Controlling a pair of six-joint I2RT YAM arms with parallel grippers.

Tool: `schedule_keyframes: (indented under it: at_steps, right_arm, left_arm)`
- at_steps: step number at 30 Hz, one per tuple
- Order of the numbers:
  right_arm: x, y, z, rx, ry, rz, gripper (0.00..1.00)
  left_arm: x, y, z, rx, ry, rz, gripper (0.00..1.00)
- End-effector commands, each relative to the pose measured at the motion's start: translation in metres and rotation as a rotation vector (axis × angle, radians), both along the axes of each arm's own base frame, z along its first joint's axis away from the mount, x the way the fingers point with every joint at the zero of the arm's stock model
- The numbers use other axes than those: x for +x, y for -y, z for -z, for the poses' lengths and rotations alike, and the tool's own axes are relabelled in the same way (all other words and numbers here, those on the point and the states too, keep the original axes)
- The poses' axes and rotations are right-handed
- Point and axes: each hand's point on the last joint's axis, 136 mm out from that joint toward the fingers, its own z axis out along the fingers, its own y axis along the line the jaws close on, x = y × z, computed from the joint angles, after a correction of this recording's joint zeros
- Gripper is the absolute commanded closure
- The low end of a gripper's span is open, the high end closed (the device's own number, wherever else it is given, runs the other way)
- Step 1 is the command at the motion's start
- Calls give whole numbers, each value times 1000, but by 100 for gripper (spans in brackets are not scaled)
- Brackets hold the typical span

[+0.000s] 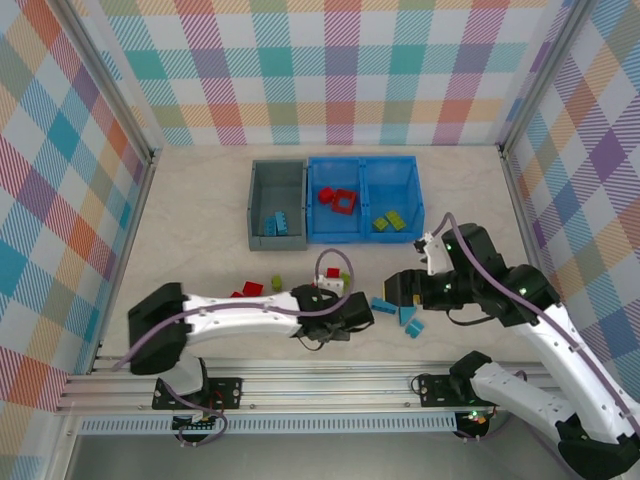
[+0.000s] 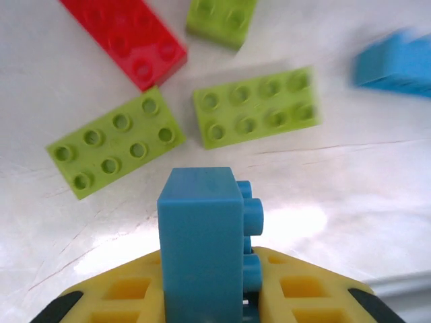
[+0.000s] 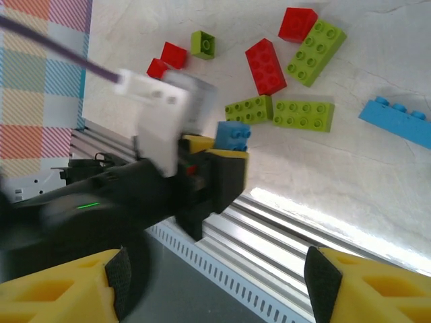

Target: Sort the legos into containers by color

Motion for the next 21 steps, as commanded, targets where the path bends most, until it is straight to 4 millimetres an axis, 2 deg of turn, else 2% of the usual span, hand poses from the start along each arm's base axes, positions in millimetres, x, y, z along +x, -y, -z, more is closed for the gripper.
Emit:
schedule_keyframes:
  at_steps: [1, 4, 8, 11, 15, 18, 21]
  right_arm:
    - [12, -22, -27, 90, 99, -85, 31]
    - [25, -38, -34, 121, 137, -120, 32]
    - [40, -70, -39, 106, 216, -175, 31]
    - [49, -99, -35, 97, 288, -199, 31]
    - [52, -135, -31, 99, 412, -208, 30]
    - [53, -147, -31, 102, 460, -192, 30]
    - [55, -150, -30, 102, 461, -172, 31]
  left_arm:
    - [24, -38, -56, 6, 73, -30, 74]
    - [60, -66, -78, -22, 85, -78, 74]
    - [126, -92, -86, -109, 77, -123, 74]
    - [179, -104, -77, -119, 62, -145, 74]
    - [238, -107, -59, -144, 44, -163, 74]
    - [268, -108, -45, -138, 37, -178, 74]
    - [287, -114, -25, -118, 12, -211, 74]
